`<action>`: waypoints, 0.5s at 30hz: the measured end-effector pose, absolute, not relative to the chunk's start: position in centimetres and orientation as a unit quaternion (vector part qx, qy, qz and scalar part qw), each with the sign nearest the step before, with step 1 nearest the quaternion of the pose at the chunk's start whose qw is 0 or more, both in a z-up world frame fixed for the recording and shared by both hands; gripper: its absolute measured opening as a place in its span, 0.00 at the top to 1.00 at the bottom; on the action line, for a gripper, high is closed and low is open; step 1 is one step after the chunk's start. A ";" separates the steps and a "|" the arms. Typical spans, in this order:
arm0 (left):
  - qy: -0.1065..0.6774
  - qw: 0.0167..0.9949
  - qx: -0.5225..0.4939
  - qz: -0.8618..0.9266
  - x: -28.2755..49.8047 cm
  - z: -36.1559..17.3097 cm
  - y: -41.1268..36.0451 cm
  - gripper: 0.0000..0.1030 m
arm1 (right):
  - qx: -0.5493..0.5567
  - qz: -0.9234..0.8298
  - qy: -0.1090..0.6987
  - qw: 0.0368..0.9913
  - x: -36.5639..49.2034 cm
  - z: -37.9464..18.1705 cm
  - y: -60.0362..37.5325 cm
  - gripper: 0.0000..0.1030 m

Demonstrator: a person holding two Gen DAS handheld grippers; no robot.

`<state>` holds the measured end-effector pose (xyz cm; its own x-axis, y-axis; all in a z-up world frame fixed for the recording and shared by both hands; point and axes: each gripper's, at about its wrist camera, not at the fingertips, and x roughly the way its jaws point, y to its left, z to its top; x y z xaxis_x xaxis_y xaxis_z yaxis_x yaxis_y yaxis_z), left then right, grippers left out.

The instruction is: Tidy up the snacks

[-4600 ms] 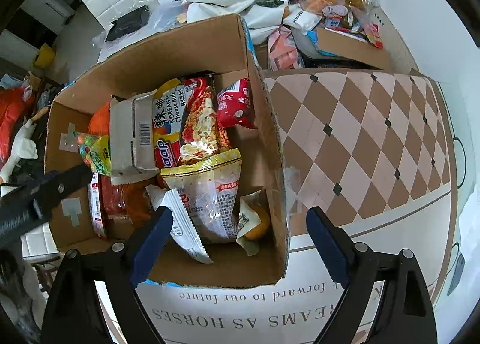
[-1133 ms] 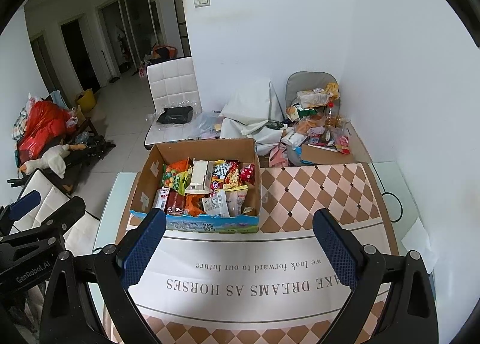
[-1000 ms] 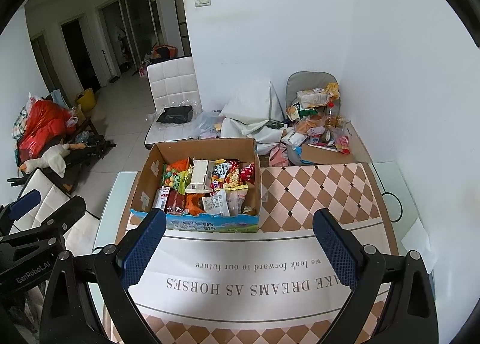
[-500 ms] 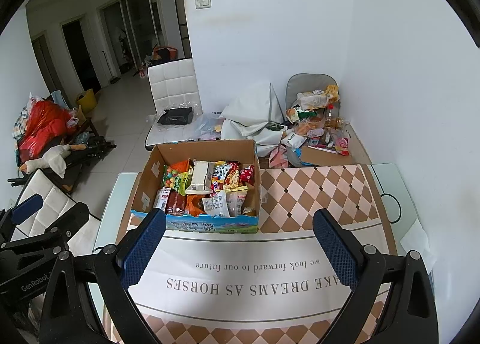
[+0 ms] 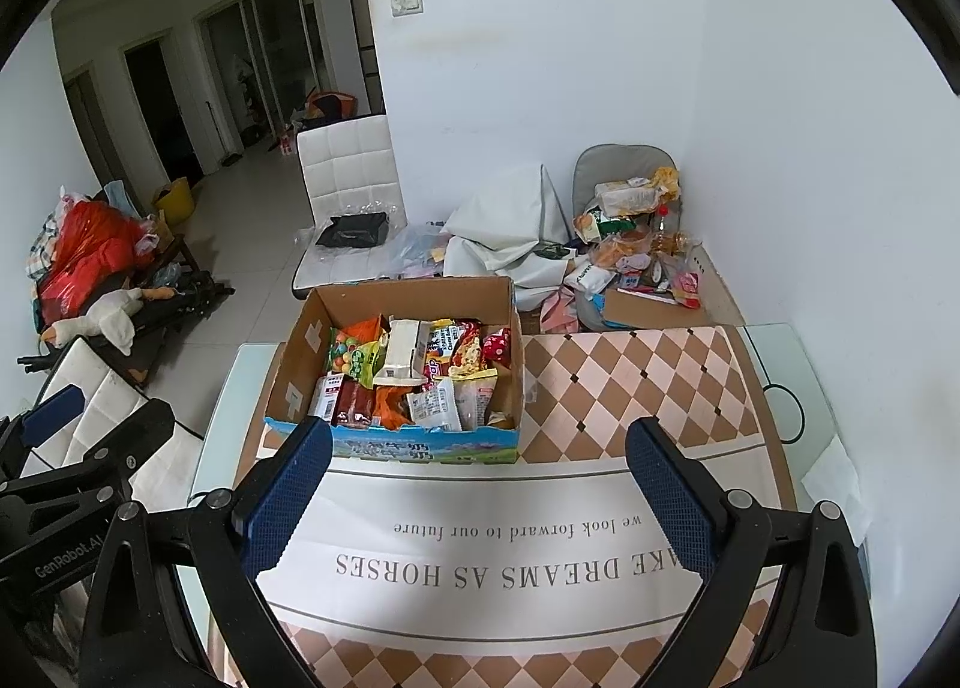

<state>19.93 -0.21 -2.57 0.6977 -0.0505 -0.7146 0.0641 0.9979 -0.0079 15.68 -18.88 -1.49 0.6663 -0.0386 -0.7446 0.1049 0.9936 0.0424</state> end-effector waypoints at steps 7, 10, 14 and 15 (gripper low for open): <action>0.388 0.921 0.008 -0.032 19.9 -2.5 -0.2 0.01 | 0.041 -0.042 0.405 0.913 15.6 -1.3 -18.9 0.03; 0.389 0.921 0.007 -0.032 19.8 -2.5 -0.2 0.01 | 0.042 -0.041 0.405 0.913 15.6 -1.2 -18.9 0.03; 0.386 0.922 0.009 -0.031 19.8 -2.3 -0.1 0.01 | 0.041 -0.041 0.405 0.913 15.5 -1.3 -19.0 0.03; 0.383 0.923 0.010 -0.031 19.8 -2.2 -0.1 0.01 | 0.042 -0.041 0.405 0.912 15.5 -1.1 -19.0 0.03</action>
<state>19.81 -0.14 -2.19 0.7043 -0.0490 -0.7082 0.0639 0.9979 -0.0055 15.51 -18.97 -1.15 0.6684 -0.0408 -0.7427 0.1084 0.9932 0.0430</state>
